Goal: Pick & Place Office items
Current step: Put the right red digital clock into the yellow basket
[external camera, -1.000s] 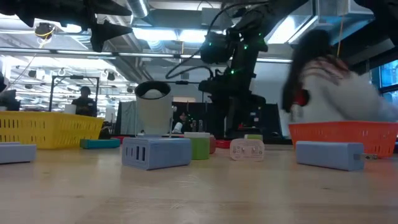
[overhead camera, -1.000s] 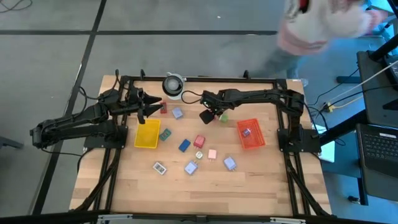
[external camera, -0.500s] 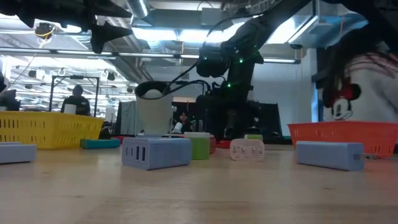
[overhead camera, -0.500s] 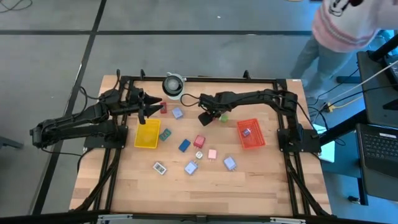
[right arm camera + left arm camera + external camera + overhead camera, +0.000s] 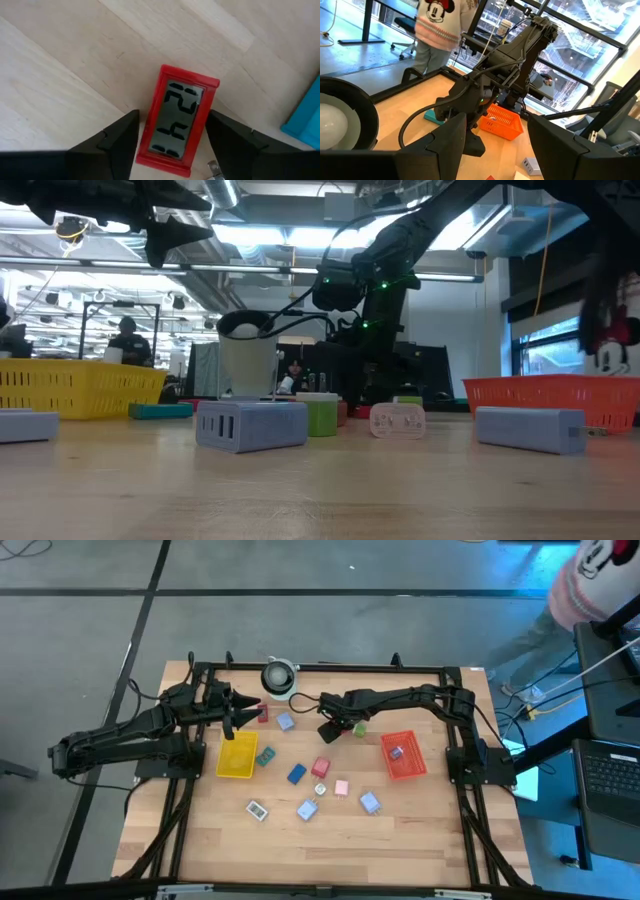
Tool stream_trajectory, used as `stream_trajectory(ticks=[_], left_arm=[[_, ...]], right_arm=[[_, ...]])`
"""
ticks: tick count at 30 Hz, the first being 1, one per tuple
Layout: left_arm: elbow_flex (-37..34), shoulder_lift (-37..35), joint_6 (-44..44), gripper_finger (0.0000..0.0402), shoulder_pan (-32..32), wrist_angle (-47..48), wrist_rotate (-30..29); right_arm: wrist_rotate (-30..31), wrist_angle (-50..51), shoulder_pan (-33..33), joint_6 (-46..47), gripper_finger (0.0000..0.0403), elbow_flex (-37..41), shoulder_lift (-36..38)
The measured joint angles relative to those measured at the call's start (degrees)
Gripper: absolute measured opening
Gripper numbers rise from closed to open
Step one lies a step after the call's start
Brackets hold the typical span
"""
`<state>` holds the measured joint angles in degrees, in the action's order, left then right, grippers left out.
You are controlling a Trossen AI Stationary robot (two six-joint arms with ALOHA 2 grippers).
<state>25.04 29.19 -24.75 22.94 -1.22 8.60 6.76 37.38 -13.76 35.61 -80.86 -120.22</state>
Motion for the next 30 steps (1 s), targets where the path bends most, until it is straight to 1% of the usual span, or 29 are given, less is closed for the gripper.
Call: stream_trajectory(ticks=[7, 10, 20, 25, 30], left_arm=[[0.0, 0.0, 0.0, 0.021, 0.0, 0.2, 0.0], [0.0, 0.0, 0.0, 0.021, 0.0, 0.2, 0.0], [0.0, 0.0, -0.8, 0.021, 0.0, 0.2, 0.0], [0.0, 0.0, -2.0, 0.021, 0.0, 0.3, 0.0], [0.0, 0.0, -3.4, 0.021, 0.0, 1.2, 0.0]], right_arm=[[0.0, 0.0, 0.0, -0.9, 0.0164, 0.0, 0.0], [-0.2, 0.0, 0.0, -1.6, 0.0147, 0.0, 0.0], [0.3, 0.0, 0.1, -2.6, 0.0143, 0.1, 0.3], [1.4, 1.3, 0.1, -3.5, 0.014, 0.4, 1.8], [4.0, 3.1, 0.1, -4.9, 0.0139, 0.5, 4.7]])
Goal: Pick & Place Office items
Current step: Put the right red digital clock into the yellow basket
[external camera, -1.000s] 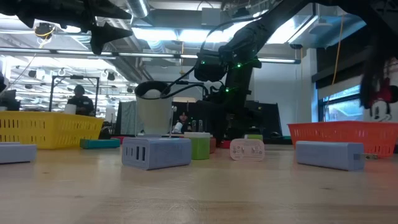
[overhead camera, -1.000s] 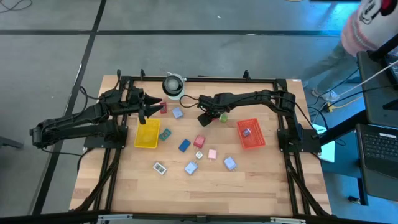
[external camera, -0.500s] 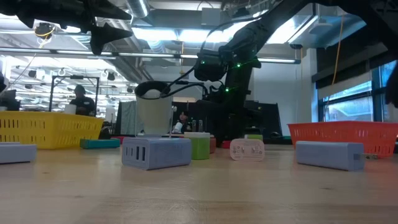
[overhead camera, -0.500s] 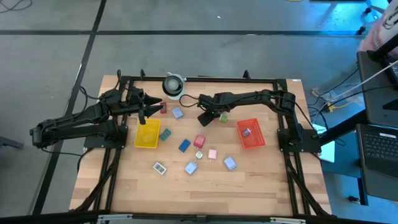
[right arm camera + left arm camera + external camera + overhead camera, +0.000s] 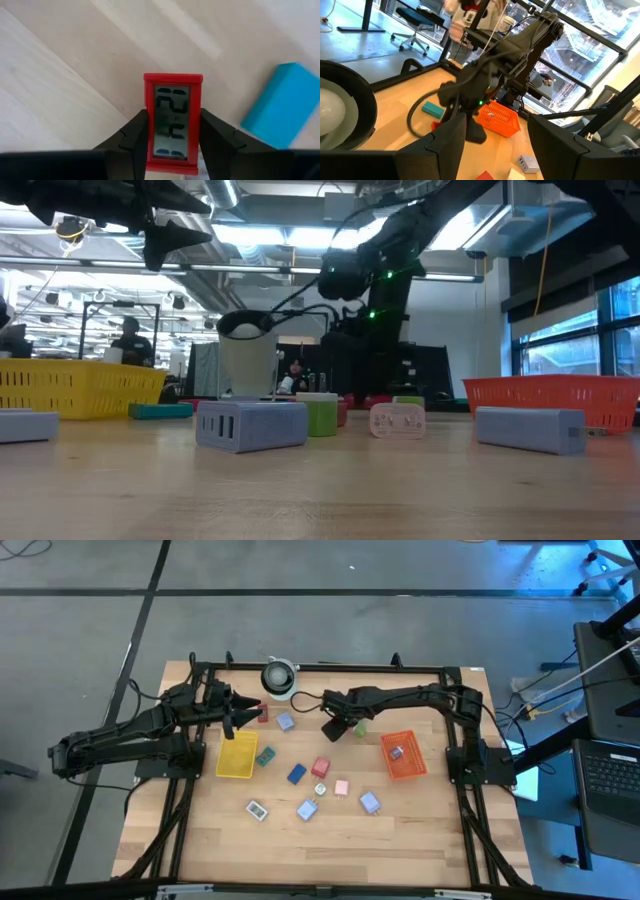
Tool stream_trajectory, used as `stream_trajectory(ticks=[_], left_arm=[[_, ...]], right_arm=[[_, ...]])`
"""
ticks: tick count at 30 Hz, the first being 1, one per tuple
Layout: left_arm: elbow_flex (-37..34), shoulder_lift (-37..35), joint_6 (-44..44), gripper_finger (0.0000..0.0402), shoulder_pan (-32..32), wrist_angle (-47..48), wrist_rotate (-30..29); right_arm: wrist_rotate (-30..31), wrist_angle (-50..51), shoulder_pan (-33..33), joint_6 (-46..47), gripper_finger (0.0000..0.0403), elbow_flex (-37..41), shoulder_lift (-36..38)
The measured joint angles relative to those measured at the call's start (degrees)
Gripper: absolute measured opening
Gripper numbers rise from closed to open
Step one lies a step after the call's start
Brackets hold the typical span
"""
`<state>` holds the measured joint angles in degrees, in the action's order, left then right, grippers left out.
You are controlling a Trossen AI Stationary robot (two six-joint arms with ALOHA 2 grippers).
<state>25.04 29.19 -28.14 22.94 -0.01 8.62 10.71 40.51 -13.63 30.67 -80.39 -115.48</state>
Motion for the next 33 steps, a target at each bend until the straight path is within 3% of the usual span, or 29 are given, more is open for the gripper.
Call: stream_trajectory(ticks=[12, 18, 28, 33], left_arm=[[0.0, 0.4, -2.7, 0.021, 0.1, -0.2, -0.4], [0.0, 3.5, -4.8, 0.021, 0.1, -1.3, -0.4], [0.0, 16.5, -15.9, 0.021, -0.1, -19.5, 6.2], [0.0, 24.1, -23.3, 0.021, -3.1, -27.5, 6.6]], right_arm=[[4.4, 5.2, 3.6, -1.3, 0.0139, -0.1, 9.6], [10.8, 7.0, 8.4, -0.9, 0.0139, -0.2, 14.7], [23.8, 10.0, 20.5, -2.2, 0.0139, -5.9, 17.6], [28.6, 10.2, 23.9, -4.0, 0.0139, -8.6, 17.4]])
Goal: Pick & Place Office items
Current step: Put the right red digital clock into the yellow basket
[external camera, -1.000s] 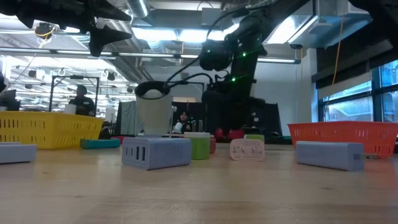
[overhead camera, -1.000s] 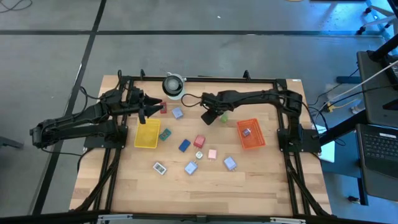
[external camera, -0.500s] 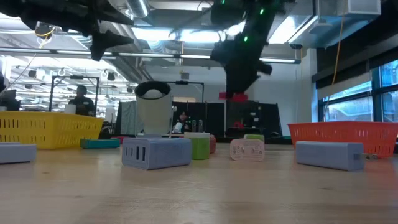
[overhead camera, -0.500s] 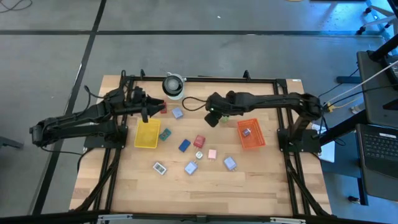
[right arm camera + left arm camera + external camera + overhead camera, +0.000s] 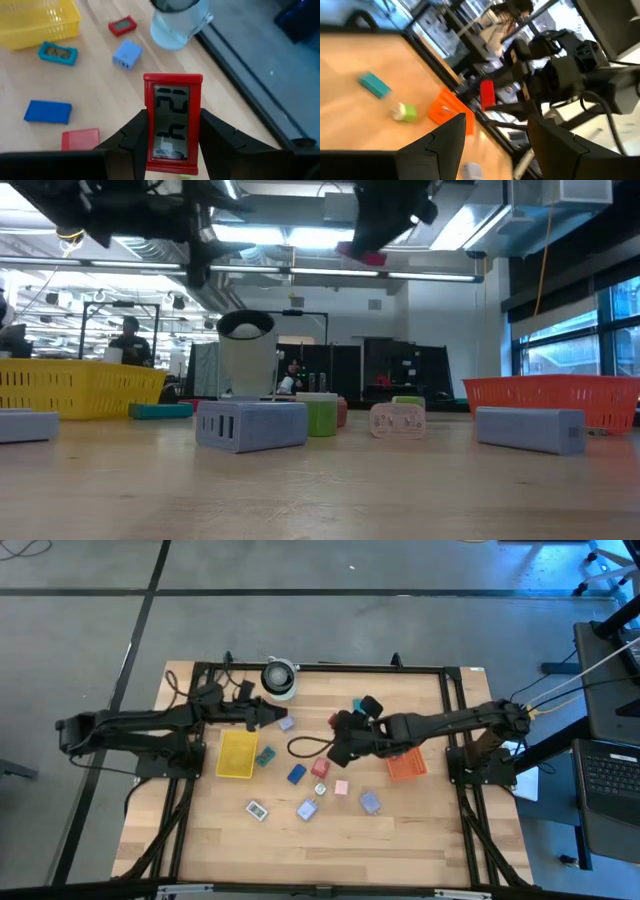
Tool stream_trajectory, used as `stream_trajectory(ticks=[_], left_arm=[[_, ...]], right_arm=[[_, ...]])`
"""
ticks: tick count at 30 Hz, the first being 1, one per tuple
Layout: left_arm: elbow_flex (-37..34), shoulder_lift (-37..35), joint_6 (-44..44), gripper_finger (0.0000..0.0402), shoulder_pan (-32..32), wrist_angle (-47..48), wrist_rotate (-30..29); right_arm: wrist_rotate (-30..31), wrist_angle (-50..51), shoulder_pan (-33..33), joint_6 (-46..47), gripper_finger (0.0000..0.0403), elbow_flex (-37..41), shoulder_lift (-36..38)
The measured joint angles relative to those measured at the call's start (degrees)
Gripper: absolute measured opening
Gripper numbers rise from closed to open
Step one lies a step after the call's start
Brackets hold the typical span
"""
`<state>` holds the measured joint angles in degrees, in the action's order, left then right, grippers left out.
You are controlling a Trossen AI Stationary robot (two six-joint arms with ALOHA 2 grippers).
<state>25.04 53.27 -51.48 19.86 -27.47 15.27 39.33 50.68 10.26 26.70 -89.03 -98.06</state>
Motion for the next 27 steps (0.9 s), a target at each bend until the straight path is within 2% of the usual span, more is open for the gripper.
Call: stream_trajectory(ticks=[6, 13, 19, 27], left_arm=[[0.0, 9.6, -5.5, 0.021, -4.9, -10.0, 0.2], [4.1, 18.7, -5.4, 0.021, -8.5, -11.5, -0.1], [8.0, 22.3, -3.9, 0.021, -9.5, -11.5, 1.6], [8.2, 26.3, -4.4, 0.021, -9.3, -10.4, 2.3]], right_arm=[[1.4, -0.4, 1.0, -0.3, 0.0139, -0.2, -0.4], [-0.2, -2.1, 2.4, -1.2, 0.0139, -0.2, -4.1], [0.1, -2.5, 3.5, -0.5, 0.0139, -0.2, -5.9], [-1.5, -6.8, 3.9, -1.7, 0.0139, -0.6, -5.8]])
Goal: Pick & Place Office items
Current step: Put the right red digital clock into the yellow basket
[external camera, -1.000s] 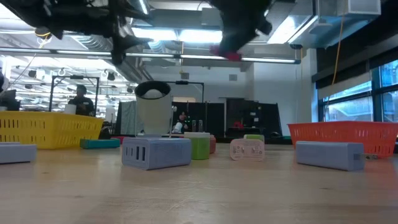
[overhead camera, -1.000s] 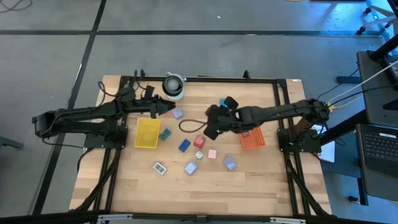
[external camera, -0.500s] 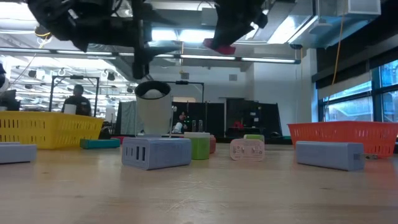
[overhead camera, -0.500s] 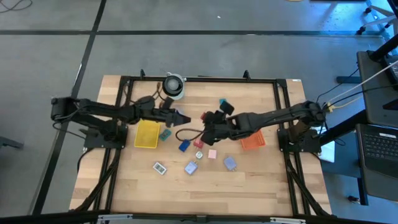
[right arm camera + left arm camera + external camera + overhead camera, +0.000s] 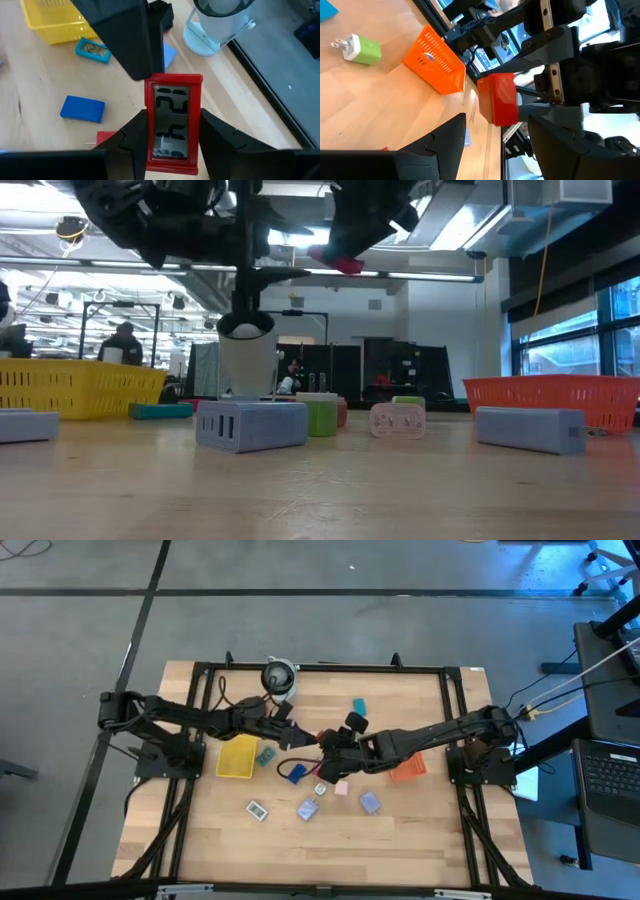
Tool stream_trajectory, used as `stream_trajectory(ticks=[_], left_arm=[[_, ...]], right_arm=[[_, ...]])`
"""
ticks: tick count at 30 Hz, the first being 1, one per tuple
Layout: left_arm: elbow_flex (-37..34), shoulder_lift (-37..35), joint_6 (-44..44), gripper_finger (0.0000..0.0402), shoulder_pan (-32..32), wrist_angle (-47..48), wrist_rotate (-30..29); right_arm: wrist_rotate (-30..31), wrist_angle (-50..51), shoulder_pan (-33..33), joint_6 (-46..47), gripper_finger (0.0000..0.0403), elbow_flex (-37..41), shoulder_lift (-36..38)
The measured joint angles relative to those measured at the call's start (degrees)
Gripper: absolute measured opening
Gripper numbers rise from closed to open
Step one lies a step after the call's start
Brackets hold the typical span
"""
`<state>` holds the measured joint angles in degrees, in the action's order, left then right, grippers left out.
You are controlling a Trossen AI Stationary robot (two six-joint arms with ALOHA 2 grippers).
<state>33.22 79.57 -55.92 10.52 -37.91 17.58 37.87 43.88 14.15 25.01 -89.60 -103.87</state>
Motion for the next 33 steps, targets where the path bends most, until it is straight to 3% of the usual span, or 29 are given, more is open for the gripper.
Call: stream_trajectory(ticks=[20, 33], left_arm=[[2.0, 1.2, -0.4, 0.0208, 0.0, 0.4, 1.1], [2.0, 1.2, -1.4, 0.0121, -0.4, 0.4, 1.2]], right_arm=[[-3.1, -4.0, 0.0, -0.2, 0.014, 0.0, -0.1], [-4.3, -4.5, 0.0, -0.8, 0.014, 0.0, -0.1]])
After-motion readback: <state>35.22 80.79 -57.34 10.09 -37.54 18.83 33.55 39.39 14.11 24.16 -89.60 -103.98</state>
